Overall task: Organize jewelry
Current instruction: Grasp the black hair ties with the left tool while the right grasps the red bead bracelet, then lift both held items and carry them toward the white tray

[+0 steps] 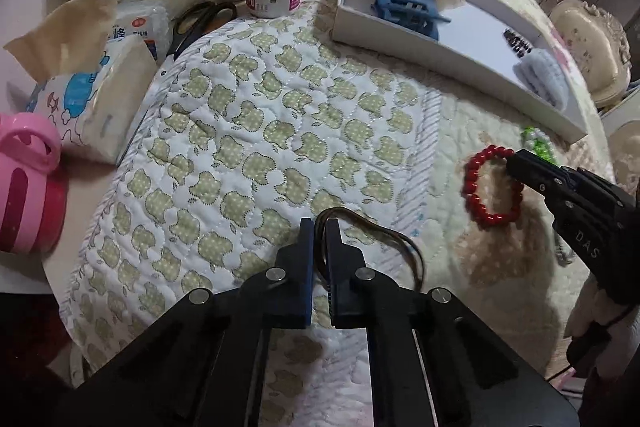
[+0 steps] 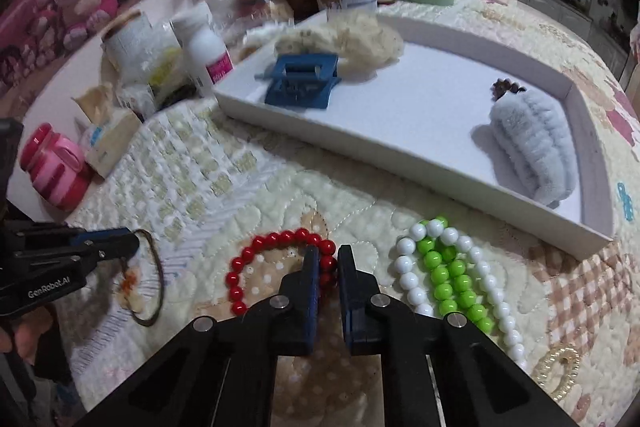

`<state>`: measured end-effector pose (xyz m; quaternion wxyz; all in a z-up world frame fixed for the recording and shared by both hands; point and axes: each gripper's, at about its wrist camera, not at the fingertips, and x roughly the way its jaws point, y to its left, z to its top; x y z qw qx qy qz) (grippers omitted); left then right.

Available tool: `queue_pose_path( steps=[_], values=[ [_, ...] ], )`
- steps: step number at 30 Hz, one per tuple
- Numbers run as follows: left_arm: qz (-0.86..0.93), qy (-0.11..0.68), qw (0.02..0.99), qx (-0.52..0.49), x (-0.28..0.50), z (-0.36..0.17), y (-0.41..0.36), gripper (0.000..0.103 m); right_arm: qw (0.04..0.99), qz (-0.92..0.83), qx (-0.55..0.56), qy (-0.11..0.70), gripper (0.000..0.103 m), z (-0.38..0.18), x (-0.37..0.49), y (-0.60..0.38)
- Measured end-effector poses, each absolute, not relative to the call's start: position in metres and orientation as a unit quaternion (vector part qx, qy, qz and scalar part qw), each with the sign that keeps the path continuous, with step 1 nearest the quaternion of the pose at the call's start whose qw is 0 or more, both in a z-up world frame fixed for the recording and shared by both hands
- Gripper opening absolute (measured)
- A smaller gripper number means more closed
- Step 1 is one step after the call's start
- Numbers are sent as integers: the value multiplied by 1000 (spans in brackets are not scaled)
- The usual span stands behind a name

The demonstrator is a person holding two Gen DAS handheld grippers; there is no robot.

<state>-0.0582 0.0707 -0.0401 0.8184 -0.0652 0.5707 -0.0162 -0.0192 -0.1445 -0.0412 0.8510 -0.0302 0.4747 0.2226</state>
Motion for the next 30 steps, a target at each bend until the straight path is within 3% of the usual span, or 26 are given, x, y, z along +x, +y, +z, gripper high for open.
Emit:
queue_pose_path(
  steps=[20, 25, 30],
  values=[
    [-82, 461, 883, -32, -31, 89, 9, 3, 901, 214, -4, 377, 9, 79, -41, -210],
    [-90, 463, 881, -37, -20, 93, 10, 3, 899, 218, 16, 379, 9, 84, -43, -220],
    [-71, 498, 863, -44, -17, 63, 27, 3, 893, 218, 11, 394, 9, 71, -41, -215]
  ],
)
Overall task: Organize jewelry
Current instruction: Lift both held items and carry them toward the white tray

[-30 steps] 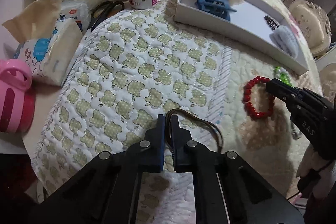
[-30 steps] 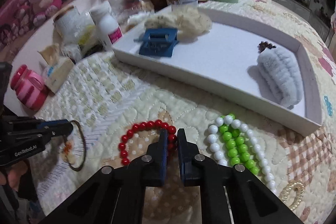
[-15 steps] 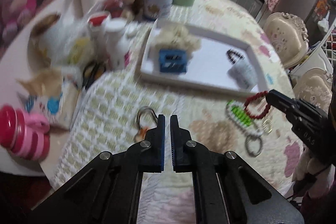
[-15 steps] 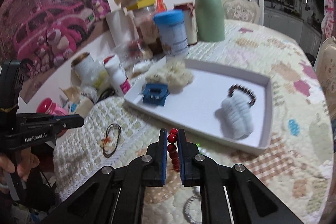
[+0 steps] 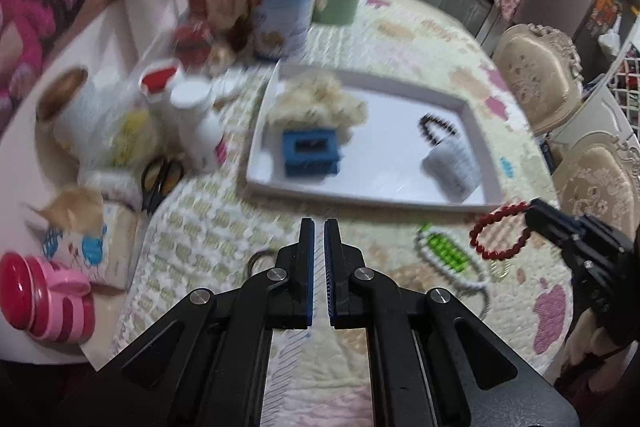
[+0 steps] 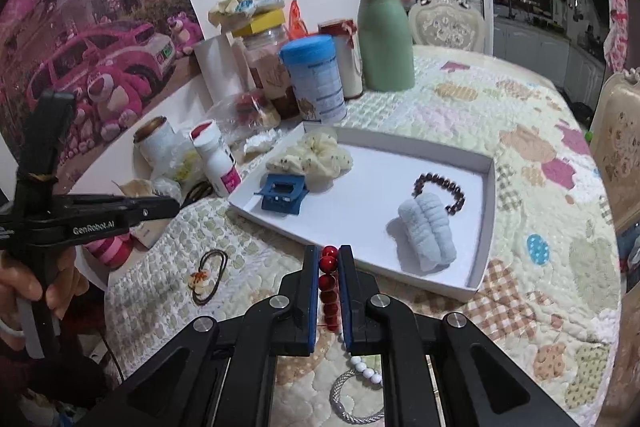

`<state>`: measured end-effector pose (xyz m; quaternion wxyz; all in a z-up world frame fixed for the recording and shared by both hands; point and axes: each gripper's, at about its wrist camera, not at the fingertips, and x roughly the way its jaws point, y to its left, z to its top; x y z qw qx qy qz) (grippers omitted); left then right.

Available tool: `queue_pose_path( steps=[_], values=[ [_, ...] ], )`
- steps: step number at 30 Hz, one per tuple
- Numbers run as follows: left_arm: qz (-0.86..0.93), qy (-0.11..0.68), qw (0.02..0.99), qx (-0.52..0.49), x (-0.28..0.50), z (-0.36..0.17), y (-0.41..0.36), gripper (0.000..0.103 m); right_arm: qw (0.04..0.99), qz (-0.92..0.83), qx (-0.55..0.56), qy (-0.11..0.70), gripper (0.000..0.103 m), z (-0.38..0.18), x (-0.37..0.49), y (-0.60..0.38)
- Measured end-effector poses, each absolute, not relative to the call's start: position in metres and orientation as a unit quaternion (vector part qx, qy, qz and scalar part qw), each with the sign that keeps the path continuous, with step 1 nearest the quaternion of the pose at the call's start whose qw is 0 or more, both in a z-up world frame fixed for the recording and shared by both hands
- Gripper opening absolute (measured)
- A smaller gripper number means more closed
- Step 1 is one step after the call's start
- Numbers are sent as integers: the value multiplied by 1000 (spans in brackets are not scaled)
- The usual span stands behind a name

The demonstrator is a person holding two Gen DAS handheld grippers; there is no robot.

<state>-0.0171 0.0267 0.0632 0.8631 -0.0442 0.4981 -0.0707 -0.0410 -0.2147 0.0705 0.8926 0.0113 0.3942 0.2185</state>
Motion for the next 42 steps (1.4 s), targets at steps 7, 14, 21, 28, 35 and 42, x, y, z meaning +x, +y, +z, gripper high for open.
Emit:
queue_pose_path(
  steps=[7, 14, 21, 28, 35, 42],
  values=[
    [-28, 568, 820, -57, -10, -6, 50, 42, 886, 231, 18, 401, 9, 64, -38, -205],
    [-11, 591, 806, -40, 0, -51, 54, 41, 883, 237, 18, 405, 9, 64, -38, -200],
    [-20, 576, 816, -41, 4, -48, 52, 1, 884, 237, 23, 402, 9, 68, -37, -200],
    [-61, 535, 841, -57, -3, 16, 49, 1, 892, 240, 27, 383, 9, 83, -33, -204],
    [-87, 484, 870, -39, 3, 73, 22, 1, 897, 236, 12, 373, 9, 96, -19, -206],
    [-116, 471, 874, -23, 30, 84, -14, 1, 901, 221, 8, 372, 9, 100, 3, -211]
  ],
)
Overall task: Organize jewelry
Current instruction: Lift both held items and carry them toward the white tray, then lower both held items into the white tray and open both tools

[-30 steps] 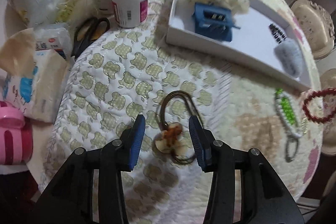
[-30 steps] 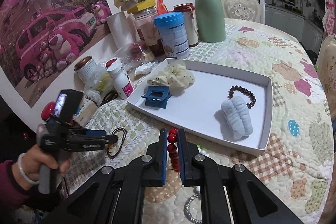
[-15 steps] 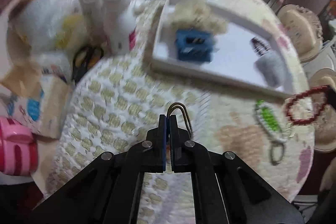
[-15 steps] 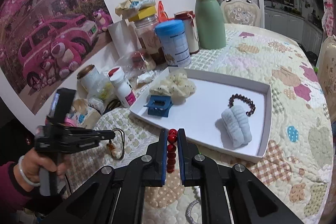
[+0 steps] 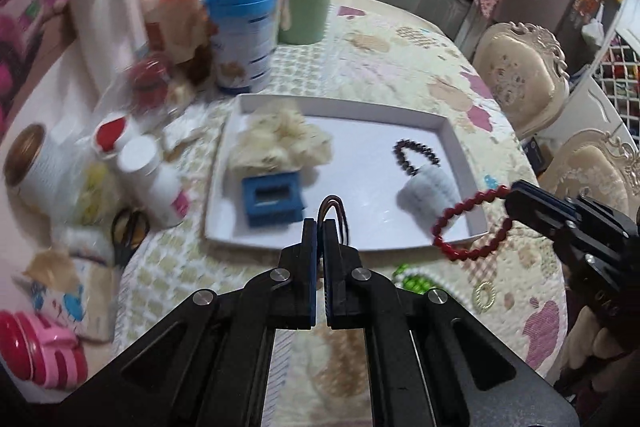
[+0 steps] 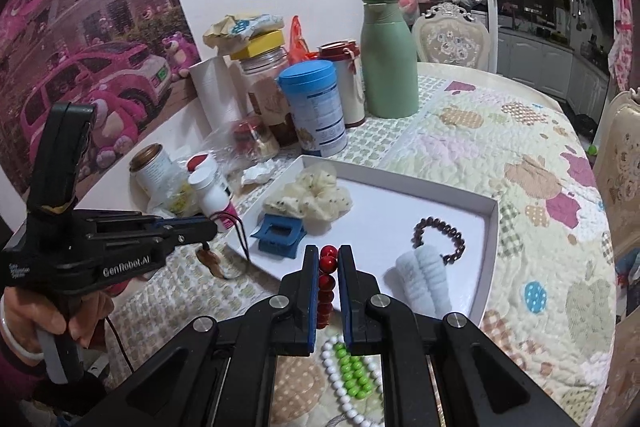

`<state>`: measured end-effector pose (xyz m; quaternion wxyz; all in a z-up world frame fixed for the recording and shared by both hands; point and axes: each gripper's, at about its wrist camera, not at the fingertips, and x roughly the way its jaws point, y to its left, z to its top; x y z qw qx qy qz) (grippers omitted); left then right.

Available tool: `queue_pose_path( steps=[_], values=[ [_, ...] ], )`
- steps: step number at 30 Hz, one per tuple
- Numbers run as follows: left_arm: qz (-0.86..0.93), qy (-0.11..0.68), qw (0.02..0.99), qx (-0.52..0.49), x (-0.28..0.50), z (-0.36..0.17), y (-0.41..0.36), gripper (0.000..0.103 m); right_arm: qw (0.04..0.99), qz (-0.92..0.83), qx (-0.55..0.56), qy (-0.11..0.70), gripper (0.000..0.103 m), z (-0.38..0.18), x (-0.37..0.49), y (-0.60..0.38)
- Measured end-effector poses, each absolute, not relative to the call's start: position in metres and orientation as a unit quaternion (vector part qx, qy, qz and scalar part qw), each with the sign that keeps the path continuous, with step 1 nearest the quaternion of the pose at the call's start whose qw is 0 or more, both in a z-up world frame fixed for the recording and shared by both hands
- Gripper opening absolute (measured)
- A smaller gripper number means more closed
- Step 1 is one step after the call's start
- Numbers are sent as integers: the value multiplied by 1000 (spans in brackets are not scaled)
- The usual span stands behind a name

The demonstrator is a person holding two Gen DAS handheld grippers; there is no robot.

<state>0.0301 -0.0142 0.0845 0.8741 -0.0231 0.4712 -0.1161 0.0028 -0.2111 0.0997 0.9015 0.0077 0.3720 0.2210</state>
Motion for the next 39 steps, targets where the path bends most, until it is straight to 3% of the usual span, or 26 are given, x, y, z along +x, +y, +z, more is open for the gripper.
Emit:
queue_pose_path(
  steps=[17, 26, 39],
  values=[
    [-158, 507, 847, -18, 97, 45, -74, 1, 890, 193, 15, 413, 9, 68, 84, -213],
    [-124, 542, 830, -34, 125, 2, -61, 1, 868, 206, 19, 452, 9, 32, 148, -201],
    [-98, 547, 831, -22, 140, -20, -55, 1, 855, 151, 27, 496, 9, -22, 218, -222]
  ],
)
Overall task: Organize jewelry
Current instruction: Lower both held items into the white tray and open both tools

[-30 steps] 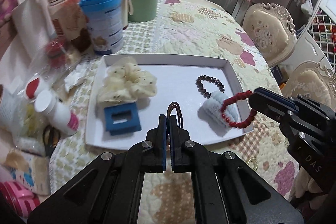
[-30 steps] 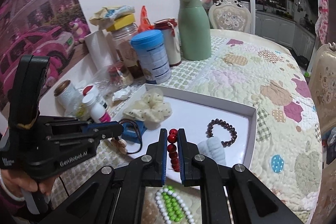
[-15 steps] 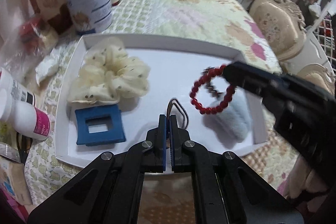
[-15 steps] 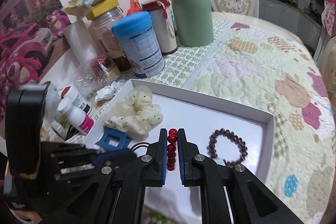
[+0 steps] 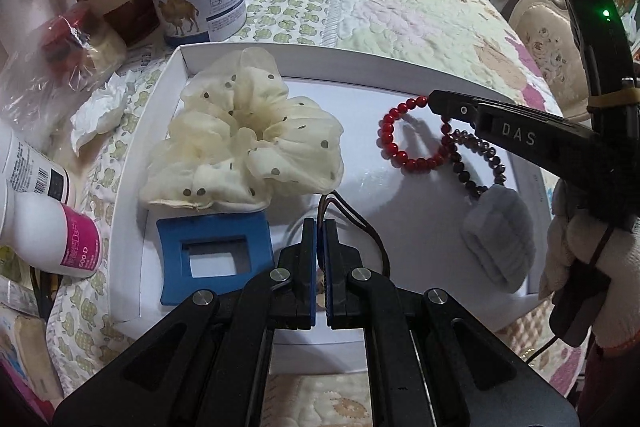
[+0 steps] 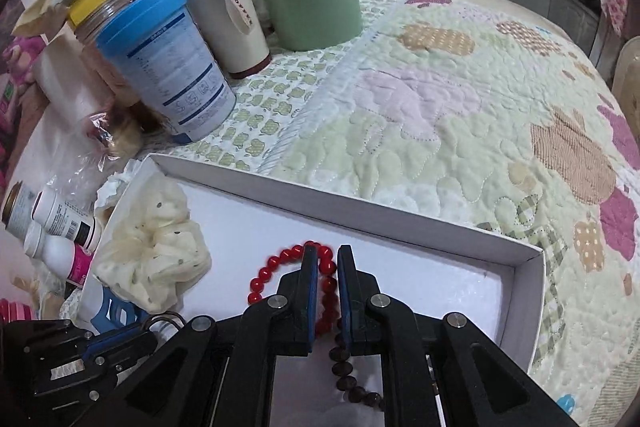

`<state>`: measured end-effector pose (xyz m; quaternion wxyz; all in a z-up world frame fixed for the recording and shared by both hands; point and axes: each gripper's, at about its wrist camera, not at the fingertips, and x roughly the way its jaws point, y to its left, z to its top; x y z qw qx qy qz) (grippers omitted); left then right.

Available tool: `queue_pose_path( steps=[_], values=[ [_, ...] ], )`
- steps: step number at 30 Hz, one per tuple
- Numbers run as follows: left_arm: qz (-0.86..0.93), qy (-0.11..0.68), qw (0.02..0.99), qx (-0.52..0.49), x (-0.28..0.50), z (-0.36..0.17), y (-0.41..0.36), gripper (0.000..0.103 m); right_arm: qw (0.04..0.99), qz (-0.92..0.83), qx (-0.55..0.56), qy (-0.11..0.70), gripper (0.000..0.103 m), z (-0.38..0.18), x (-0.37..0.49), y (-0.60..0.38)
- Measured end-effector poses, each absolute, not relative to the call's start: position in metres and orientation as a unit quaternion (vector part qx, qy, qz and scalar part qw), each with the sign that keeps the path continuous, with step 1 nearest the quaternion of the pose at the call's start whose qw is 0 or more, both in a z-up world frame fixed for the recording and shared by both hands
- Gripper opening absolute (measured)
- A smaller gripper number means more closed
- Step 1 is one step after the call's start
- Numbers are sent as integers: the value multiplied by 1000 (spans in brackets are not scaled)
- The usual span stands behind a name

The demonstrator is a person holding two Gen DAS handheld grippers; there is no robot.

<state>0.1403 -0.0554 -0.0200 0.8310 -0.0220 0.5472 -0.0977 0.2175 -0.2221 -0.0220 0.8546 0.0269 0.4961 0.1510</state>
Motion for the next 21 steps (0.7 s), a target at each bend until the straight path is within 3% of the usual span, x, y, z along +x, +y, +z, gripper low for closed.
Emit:
queue_pose_path(
  steps=[1, 3, 4, 7, 21],
  values=[
    [-97, 546, 832, -18, 140, -20, -56, 2, 855, 151, 26, 496, 11, -23, 217, -222],
    [-95, 548, 831, -12, 140, -22, -58, 3, 855, 150, 26, 496, 36, -24, 214, -222],
    [-93, 548, 831, -9, 139, -22, -60, 8, 854, 153, 30, 496, 39, -24, 212, -223],
    [-95, 549, 831, -9, 137, -20, -61, 41, 854, 157, 45, 494, 39, -19, 202, -226],
    [-70, 511, 857, 4, 94, 18, -56, 42, 882, 132, 70, 448, 39, 43, 103, -243]
  ],
)
